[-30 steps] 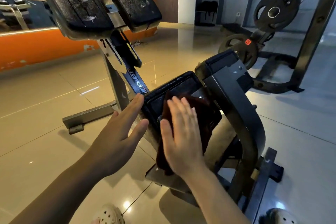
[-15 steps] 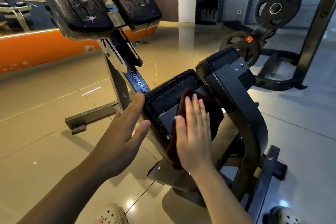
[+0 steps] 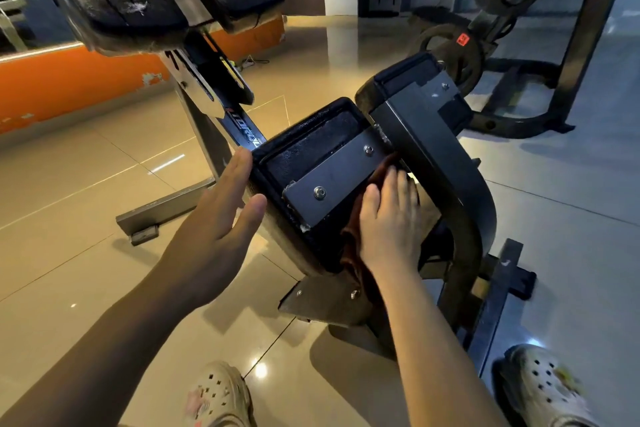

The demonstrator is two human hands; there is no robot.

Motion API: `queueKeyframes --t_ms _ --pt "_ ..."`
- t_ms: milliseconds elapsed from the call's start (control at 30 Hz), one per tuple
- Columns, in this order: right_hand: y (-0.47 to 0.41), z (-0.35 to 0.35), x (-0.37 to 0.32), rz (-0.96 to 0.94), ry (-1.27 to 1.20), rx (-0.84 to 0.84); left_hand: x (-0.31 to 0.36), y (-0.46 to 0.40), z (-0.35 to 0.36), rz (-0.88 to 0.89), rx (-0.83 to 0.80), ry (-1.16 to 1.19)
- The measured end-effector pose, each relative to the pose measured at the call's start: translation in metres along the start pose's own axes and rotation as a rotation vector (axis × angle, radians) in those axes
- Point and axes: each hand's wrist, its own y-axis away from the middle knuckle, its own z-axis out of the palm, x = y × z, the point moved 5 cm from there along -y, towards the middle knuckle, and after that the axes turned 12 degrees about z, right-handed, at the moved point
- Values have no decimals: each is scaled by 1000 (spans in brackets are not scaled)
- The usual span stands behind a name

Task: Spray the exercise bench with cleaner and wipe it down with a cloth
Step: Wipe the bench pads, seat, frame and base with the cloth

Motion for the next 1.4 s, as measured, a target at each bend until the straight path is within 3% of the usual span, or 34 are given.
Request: queueKeyframes --t_ms 133,300,400,533,667,900,1100,1267,1400 --pt "5 4 -2 18 -130 7 2 -1 2 -11 12 -10" --pt "81 28 -12 -91 -262 23 4 -1 4 -9 17 -33" --pt "102 34 -6 -146 -230 21 4 -2 5 -7 18 -33" --pt "78 25 -5 -152 -69 99 1 -1 4 -11 21 -23" --pt "20 14 -4 -40 -57 19 2 0 5 -15 13 8" --pt "10 8 -5 30 -246 17 0 -1 8 2 15 -9" --pt "95 34 -4 -173 -435 114 -2 -3 8 -8 22 -23" --pt "87 20 14 -268 -520 194 -2 -2 6 -8 29 32" --pt "79 -10 11 -71 -683 89 -3 -2 2 -6 27 67"
